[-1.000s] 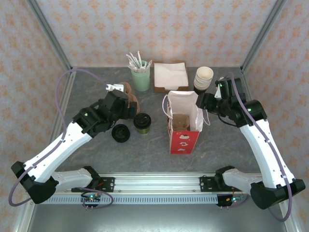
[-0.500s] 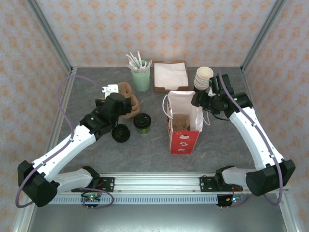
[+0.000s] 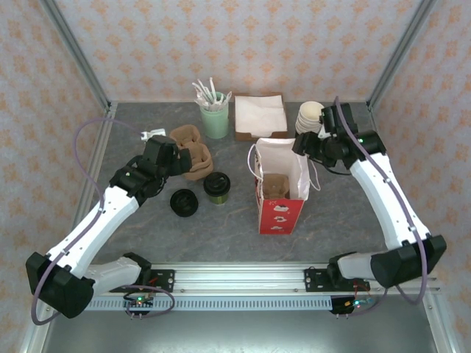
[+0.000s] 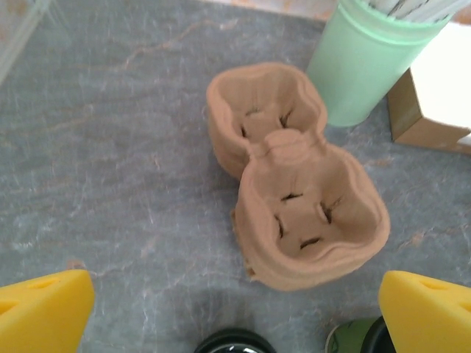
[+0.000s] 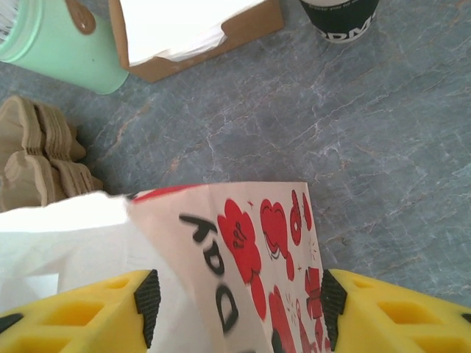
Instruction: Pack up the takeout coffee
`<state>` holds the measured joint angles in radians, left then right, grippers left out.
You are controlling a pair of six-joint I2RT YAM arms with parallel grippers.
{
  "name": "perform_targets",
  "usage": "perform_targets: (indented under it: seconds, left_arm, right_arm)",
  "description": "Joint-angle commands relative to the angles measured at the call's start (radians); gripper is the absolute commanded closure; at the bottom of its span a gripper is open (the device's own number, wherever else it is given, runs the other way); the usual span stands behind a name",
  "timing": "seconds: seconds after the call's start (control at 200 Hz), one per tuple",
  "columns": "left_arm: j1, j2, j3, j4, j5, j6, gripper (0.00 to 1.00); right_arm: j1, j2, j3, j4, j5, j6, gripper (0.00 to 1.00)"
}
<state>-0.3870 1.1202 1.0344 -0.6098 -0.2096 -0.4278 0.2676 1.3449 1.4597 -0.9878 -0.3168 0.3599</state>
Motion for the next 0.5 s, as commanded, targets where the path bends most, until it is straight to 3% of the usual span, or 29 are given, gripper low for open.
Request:
perform_targets:
  seconds: [0.0, 0.495]
  left_arm:
    - [0.015, -0.005, -0.014, -0.007, 0.063, -0.037, 0.00]
    - [0.054, 0.169, 0.145, 0.017, 0.153, 0.059, 0.00]
  right_arm:
    - [-0.004, 0.068, 0.037, -0.021, -0.051, -0.011, 0.43]
    - [-0.005, 0.222, 0.199, -0.039, -0.057, -0.087, 0.70]
